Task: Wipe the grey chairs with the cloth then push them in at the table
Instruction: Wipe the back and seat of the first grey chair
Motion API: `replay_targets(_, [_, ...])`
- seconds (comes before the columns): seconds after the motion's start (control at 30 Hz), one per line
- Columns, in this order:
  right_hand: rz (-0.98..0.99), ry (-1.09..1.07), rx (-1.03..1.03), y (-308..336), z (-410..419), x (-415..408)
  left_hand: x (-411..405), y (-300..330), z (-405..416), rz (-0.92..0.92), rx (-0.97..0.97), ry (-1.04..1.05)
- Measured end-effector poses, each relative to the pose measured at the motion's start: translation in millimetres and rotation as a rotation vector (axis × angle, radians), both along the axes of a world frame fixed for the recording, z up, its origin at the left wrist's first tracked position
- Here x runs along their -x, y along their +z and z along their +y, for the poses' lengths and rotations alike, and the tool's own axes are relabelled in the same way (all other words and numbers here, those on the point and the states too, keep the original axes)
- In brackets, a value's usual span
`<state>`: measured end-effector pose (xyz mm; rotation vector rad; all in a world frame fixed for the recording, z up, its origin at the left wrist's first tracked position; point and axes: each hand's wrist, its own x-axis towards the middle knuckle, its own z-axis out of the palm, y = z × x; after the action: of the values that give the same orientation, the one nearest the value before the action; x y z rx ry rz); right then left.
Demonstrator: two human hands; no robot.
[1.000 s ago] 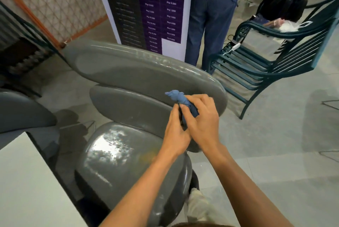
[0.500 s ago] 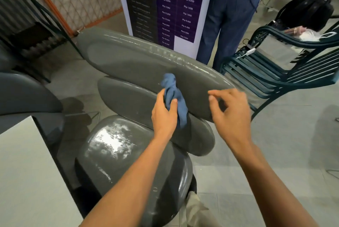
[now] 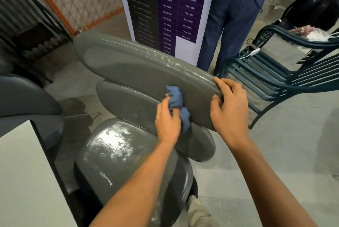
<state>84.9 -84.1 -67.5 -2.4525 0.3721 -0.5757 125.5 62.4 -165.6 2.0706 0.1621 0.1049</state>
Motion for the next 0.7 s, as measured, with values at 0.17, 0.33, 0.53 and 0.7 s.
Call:
replay_targets(0.17, [0.028, -0.052, 0.069, -4, 3, -4, -64, 44, 17, -0.103, 0.086, 0.237])
replay_targets(0.33, [0.023, -0.075, 0.09, -7, 6, -12, -60, 70, -8, -0.307, -0.036, 0.113])
replay_targets(0.53, [0.005, -0.013, 0.118, -7, -1, -13, -33, 60, -21, -0.432, -0.161, -0.12])
replay_targets(0.7, [0.034, 0.042, 0.13, -5, -8, -11, -106, 85, 18, -0.328, -0.147, 0.206])
